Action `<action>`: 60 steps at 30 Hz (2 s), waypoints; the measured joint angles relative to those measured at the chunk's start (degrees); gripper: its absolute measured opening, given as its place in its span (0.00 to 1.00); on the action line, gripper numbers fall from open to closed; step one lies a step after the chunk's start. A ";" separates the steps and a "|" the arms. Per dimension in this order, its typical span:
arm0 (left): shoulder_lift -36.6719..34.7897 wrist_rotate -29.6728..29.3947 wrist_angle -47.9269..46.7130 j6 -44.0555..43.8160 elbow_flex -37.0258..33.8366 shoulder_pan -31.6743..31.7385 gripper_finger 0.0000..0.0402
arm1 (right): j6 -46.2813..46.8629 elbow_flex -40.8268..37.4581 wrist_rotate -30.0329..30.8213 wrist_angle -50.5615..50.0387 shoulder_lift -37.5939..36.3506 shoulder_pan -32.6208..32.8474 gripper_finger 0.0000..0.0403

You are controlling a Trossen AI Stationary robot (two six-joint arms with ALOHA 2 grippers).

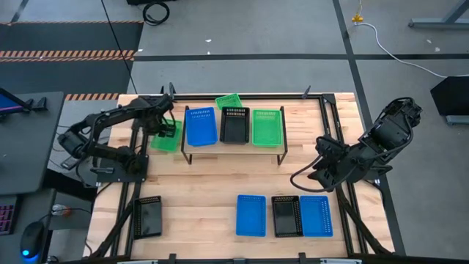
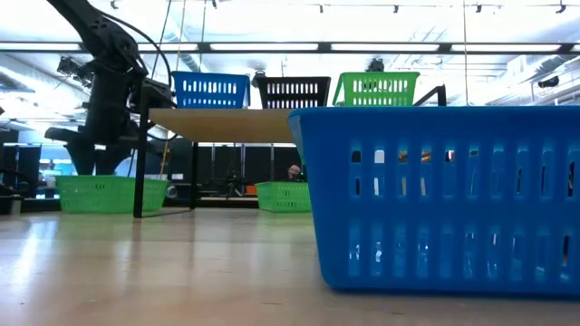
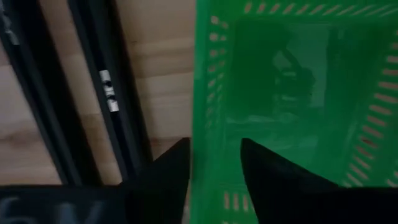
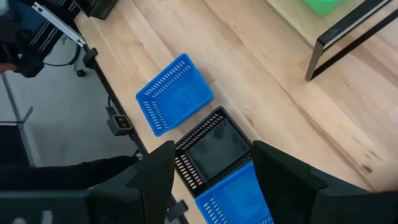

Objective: Stack baskets on shelf by color
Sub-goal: Stack the left green bin on top of the green bin on the shelf

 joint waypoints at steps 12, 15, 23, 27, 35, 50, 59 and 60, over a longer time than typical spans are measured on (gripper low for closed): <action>-2.44 0.23 -2.57 1.52 5.06 0.48 0.04 | -0.81 0.00 0.57 0.11 0.00 0.00 0.55; -2.77 -0.95 -6.17 3.88 9.89 0.48 0.04 | -1.62 0.00 0.61 0.13 0.00 -0.01 0.55; -2.79 -6.34 -16.90 7.62 29.17 2.04 0.04 | -5.16 0.00 2.45 0.11 0.00 0.00 0.55; -2.81 -6.43 -20.21 7.51 38.34 3.08 0.04 | -7.02 0.00 4.23 0.11 0.00 0.00 0.55; -2.81 -2.51 -24.68 4.13 51.77 0.16 0.04 | -6.94 0.00 15.11 0.23 0.00 -0.80 0.55; -2.66 -6.75 -19.02 -4.26 61.81 -13.41 0.04 | -17.88 -0.02 23.25 21.06 2.59 -22.46 0.55; -1.18 -12.94 -8.85 -8.13 61.84 -24.34 0.03 | -26.07 -0.02 18.23 37.69 10.75 -31.42 0.55; -0.96 -14.28 -8.66 -8.14 61.80 -25.54 0.03 | -26.22 -0.04 18.19 39.10 11.57 -31.95 0.55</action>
